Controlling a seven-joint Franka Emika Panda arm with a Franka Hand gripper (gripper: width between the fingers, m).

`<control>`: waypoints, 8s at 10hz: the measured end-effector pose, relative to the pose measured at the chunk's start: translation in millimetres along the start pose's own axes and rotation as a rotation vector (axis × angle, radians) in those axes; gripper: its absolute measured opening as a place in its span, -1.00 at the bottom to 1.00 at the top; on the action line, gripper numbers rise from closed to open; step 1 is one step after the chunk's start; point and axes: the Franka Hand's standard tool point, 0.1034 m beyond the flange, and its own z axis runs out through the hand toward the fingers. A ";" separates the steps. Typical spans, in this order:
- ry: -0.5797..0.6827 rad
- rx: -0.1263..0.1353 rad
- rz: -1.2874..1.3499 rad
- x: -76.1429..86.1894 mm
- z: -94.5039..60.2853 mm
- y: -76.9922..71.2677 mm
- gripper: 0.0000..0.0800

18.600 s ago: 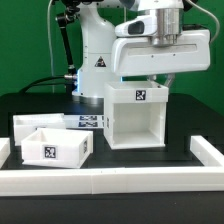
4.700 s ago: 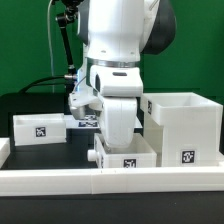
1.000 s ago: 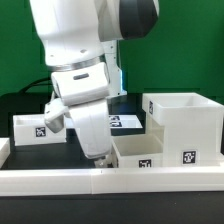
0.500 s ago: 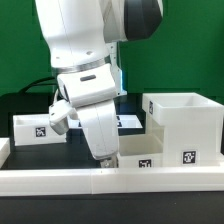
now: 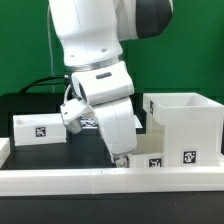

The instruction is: Assemble drawer

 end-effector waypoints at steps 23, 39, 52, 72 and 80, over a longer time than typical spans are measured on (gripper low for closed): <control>-0.121 -0.063 0.003 6.4 0.8 7.2 0.62; -0.120 -0.096 0.062 28.8 3.4 11.1 0.62; -0.135 -0.090 0.132 -36.7 -14.1 -19.2 0.62; -0.088 -0.231 1.224 -58.9 -54.6 -143.0 0.62; -0.081 -0.233 1.435 -70.5 -35.2 -194.4 0.62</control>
Offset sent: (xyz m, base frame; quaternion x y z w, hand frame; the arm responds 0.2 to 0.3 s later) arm -0.0028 0.0341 -0.0011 0.0069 0.0075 0.0210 0.9997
